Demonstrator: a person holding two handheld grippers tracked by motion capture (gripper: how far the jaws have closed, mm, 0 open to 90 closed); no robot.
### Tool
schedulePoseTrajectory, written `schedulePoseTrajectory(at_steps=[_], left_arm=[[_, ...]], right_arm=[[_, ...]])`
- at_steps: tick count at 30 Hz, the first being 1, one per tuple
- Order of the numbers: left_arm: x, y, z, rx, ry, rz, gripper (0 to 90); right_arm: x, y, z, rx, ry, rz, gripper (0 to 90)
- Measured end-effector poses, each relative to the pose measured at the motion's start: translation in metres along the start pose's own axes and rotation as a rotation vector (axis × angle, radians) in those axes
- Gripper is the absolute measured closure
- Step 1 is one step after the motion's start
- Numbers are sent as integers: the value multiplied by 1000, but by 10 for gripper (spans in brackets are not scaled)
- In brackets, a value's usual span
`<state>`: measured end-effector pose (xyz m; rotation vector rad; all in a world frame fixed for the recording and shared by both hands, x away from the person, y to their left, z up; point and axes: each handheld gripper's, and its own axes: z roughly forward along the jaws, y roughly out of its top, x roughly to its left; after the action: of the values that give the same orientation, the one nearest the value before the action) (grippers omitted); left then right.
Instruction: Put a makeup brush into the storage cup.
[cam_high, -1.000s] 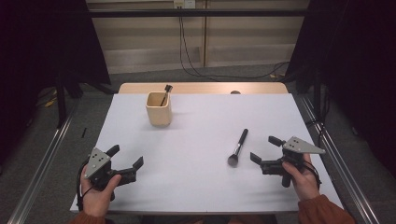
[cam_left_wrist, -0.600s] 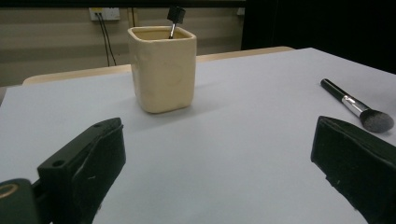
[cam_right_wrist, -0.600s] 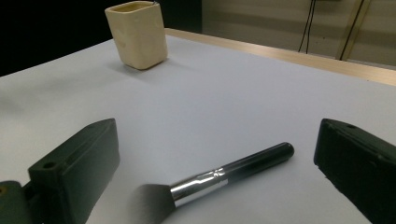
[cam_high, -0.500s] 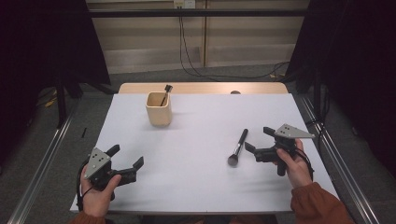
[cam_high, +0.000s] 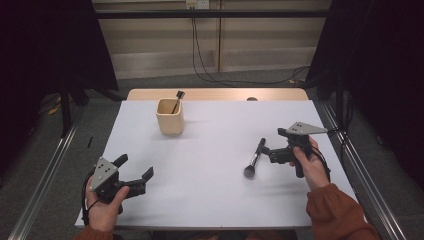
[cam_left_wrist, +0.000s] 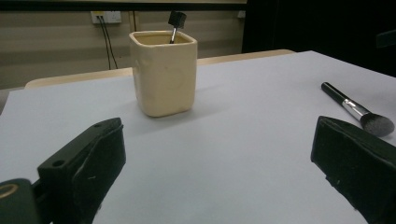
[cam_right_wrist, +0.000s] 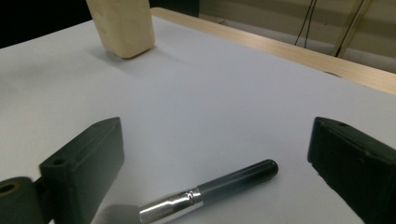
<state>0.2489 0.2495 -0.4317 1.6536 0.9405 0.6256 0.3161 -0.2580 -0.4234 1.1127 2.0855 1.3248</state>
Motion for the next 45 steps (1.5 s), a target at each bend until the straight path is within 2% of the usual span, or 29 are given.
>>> schedulePoseTrajectory(at_steps=[5,14,22,24,27,29,32,35,41,45], left_arm=[[-1,0,1,3,-4,-2,32],[-1,0,2,7,-4,1,33],[0,-1,2,9,-2,-1,33],[0,0,2,10,-4,0,32],[0,0,2,12,-3,3,33],[0,0,2,13,-2,3,32],[0,0,2,14,-4,4,32],[0,0,1,0,-8,-1,38],[1,0,1,1,-7,-2,38],[0,0,2,2,-9,-3,37]], right_arm=[[-7,7,4,40,10,-16,33],[-10,15,14,154,28,-87,18],[-21,21,17,263,93,-76,16],[-23,21,17,297,104,-86,18],[-23,21,18,319,109,-113,21],[-24,21,20,342,110,-114,21],[-25,22,22,380,136,-124,22],[-27,24,25,410,133,-131,29],[-29,27,33,484,112,-182,38],[-29,27,35,498,104,-208,45]])
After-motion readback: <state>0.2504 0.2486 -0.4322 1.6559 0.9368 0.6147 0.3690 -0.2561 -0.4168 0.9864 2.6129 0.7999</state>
